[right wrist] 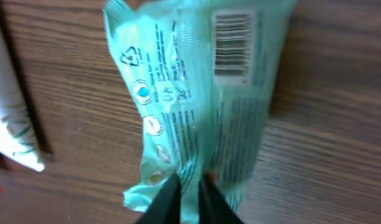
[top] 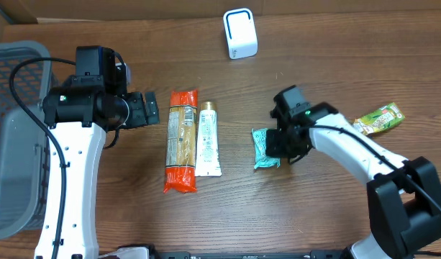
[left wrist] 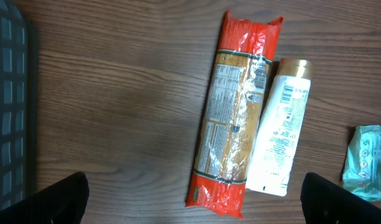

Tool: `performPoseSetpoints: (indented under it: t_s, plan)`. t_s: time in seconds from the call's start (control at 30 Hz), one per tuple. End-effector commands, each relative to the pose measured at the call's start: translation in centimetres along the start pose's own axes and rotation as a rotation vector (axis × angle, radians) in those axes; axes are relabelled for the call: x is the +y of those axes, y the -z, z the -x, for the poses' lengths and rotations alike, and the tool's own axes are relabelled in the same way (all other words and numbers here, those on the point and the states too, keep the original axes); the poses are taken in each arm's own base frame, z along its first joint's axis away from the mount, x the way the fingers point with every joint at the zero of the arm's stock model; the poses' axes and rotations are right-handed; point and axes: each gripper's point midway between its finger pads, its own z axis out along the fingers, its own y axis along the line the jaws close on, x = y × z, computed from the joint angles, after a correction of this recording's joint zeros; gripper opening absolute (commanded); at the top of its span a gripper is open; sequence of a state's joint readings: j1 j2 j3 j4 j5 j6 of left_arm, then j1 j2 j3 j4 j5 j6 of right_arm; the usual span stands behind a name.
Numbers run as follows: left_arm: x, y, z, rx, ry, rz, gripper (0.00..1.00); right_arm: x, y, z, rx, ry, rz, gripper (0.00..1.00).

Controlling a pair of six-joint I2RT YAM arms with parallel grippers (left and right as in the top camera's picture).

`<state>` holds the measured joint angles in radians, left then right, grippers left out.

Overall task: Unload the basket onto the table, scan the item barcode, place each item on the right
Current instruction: 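Release the green pack and move the right gripper over the mint-green packet, then close the right gripper on the mint-green packet and lift it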

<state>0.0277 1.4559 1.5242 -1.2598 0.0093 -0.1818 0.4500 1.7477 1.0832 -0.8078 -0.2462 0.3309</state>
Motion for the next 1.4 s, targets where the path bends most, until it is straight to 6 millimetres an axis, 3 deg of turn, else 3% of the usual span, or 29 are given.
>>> performPoseSetpoints:
  t_s: [0.0, 0.07, 0.47, 0.57, 0.63, 0.77, 0.87, 1.13, 1.27, 1.37]
  plan:
    - [0.2, 0.0, -0.1, -0.001, 0.008, 0.012, 1.0, 0.3, -0.8, -0.9, -0.008, -0.031, -0.004, 0.08]
    - [0.2, 0.0, -0.1, -0.001, 0.008, 0.012, 1.0, 0.3, -1.5, -1.5, -0.008, -0.013, -0.018, 0.04]
    - [0.2, 0.0, -0.1, -0.001, 0.008, 0.012, 1.0, 1.9, -1.7, -1.4, -0.044, 0.07, -0.05, 0.06]
    - [0.2, 0.0, -0.1, -0.001, 0.008, 0.013, 0.99, 3.0, -1.1, 0.2, -0.098, 0.069, -0.02, 0.12]
    - [0.2, 0.0, -0.1, -0.002, 0.008, 0.012, 0.99, 3.8, -0.6, 2.5, -0.185, 0.001, 0.026, 0.14]
    - [0.2, 0.0, -0.1, -0.001, 0.008, 0.012, 1.0, 4.0, 0.3, 5.6, -0.313, -0.067, 0.053, 0.18]
    - [0.2, 0.0, -0.1, -0.001, 0.008, 0.012, 1.0, 3.9, 0.7, 6.6, -0.346, -0.071, 0.065, 0.18]
    - [0.2, 0.0, -0.1, -0.002, 0.008, 0.012, 1.0, 3.3, 2.7, 6.9, -0.301, -0.058, 0.051, 0.25]
    - [0.2, 0.0, -0.1, -0.001, 0.008, 0.012, 0.99, 5.3, 3.7, 6.3, -0.239, 0.05, 0.136, 0.24]
    - [0.2, 0.0, -0.1, -0.001, 0.008, 0.013, 1.0, 7.3, 3.3, 4.7, -0.182, 0.086, 0.197, 0.19]
